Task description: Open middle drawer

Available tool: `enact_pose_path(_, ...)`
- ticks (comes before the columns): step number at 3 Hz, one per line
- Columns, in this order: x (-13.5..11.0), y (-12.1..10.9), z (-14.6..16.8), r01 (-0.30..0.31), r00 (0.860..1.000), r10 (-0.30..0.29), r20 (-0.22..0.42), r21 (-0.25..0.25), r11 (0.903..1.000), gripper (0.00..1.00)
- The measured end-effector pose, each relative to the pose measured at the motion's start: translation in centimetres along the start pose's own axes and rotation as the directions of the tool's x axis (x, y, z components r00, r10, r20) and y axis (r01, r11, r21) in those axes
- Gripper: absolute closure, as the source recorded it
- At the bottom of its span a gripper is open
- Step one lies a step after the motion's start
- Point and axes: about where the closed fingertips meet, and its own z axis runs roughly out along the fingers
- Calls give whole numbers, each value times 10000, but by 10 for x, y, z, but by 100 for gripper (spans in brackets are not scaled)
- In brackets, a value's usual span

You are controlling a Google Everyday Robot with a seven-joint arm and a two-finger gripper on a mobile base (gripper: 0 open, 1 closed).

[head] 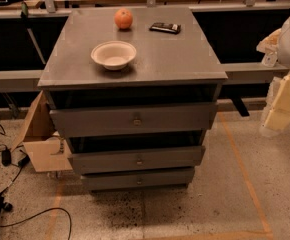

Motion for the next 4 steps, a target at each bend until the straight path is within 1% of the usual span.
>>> enact_pose_path(1, 0, 0, 0, 0, 10000, 0, 1, 2, 10000, 0)
enact_pose_path(2, 0, 2, 41, 108, 9994, -96, 331, -376, 9992, 0)
enact_pose_path(3, 3, 14, 128, 495, 9886, -290, 1477, -1374, 9893, 0)
enact_pose_path(4, 2, 29, 207, 1402, 9577, -839, 2751, -1915, 9714, 0)
